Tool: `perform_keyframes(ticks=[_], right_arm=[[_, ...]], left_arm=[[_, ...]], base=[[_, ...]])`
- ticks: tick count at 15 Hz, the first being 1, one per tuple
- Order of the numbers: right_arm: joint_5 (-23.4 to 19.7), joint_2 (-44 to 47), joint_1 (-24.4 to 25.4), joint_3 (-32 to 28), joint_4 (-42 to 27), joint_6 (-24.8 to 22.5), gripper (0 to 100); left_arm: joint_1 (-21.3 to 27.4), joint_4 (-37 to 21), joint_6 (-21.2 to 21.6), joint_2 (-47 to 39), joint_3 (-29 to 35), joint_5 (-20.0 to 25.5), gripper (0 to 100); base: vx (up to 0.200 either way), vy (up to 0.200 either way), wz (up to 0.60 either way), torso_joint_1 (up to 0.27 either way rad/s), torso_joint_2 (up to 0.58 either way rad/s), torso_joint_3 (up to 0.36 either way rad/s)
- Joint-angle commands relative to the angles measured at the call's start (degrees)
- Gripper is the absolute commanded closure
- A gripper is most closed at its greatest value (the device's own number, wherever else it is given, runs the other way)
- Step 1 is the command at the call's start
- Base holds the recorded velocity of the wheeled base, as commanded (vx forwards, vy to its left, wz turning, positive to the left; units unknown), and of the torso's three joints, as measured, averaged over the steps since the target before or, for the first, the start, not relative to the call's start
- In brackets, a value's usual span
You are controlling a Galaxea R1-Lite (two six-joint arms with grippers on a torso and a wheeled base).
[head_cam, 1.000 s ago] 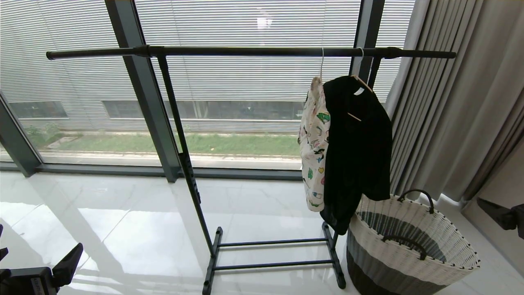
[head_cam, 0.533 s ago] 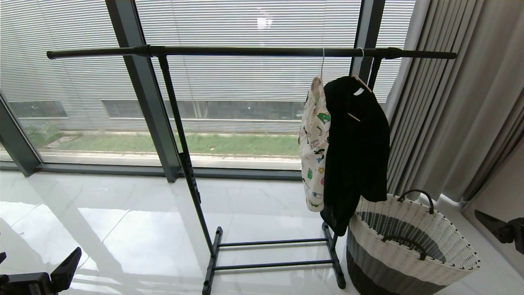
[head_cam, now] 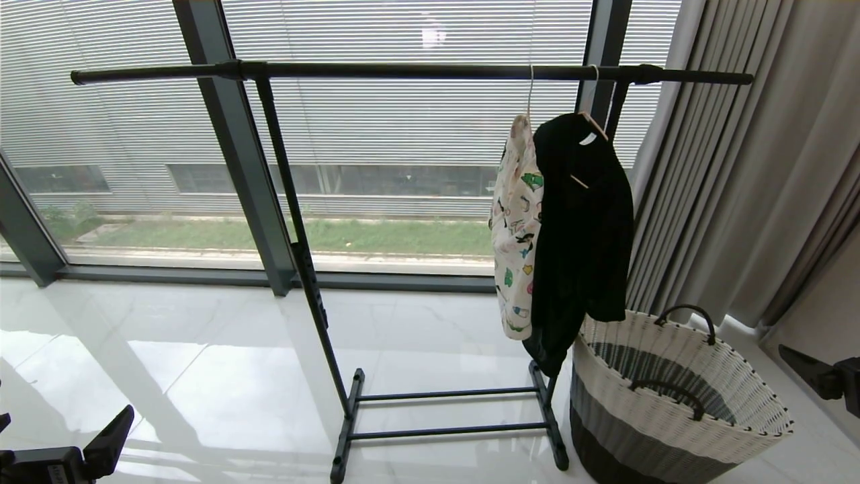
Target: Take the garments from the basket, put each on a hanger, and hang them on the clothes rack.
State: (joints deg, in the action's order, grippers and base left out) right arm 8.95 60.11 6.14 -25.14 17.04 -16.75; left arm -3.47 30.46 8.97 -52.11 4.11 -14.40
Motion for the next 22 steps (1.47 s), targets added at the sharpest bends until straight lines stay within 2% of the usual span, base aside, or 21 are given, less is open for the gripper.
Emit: perform_keyframes(ticks=[1, 10, 12, 13, 14, 16, 18, 20, 21, 22], right_arm=[[0.02, 0.09, 0.01, -0.09, 0.01, -0.04, 0], [0.02, -0.52, 0.01, 0.97, 0.01, 0.14, 0], [0.10, -3.16, -0.52, 4.57, 0.27, 1.11, 0], [0.10, -4.65, -1.66, 6.42, 0.62, 3.39, 0], [0.10, -6.41, -3.33, 8.09, 0.71, 6.20, 0], [0.02, -11.07, -6.58, 11.16, 0.98, 9.02, 0], [0.02, -15.99, -7.64, 14.94, 0.98, 9.37, 0], [-0.33, -22.85, -7.29, 19.95, 0.89, 9.02, 0], [-0.77, -27.06, -6.76, 22.59, 0.89, 9.02, 0], [-1.48, -30.84, -6.41, 24.52, 0.62, 8.93, 0]], left_arm=[[-0.04, 0.03, 0.08, -0.09, 0.11, -0.02, 0], [-0.04, 0.03, -0.36, 1.23, -0.07, -0.02, 0], [-0.04, 0.03, -3.87, 4.83, -1.65, 0.07, 0], [-0.04, 0.03, -5.46, 7.38, -3.76, 0.07, 0], [-0.13, -1.72, -5.98, 11.95, -4.11, -0.02, 0], [-0.04, -9.11, -6.51, 20.39, -4.11, -0.02, 0], [-0.04, -18.34, -6.42, 30.58, -4.11, -0.02, 0], [-0.04, -30.64, -6.16, 45.35, -3.05, -1.16, 0], [-0.04, -32.05, -6.78, 47.02, -2.09, -4.24, 0], [-0.04, -32.05, -7.39, 47.11, -2.17, -9.25, 0]], base=[[0.000, 0.000, 0.00, -0.183, 0.44, 0.266], [0.000, 0.000, 0.00, -0.179, 0.47, 0.288], [0.000, 0.000, 0.00, -0.076, 0.22, 0.149], [0.000, 0.000, 0.00, -0.032, 0.10, 0.056], [0.000, 0.000, 0.00, 0.000, 0.00, 0.000], [0.000, 0.000, 0.00, 0.000, 0.00, 0.000], [0.000, 0.000, 0.00, 0.000, 0.00, 0.000], [0.000, 0.000, 0.00, 0.000, 0.00, 0.000], [0.000, 0.000, 0.00, 0.000, 0.00, 0.000], [0.000, 0.000, 0.00, 0.000, 0.00, 0.000]])
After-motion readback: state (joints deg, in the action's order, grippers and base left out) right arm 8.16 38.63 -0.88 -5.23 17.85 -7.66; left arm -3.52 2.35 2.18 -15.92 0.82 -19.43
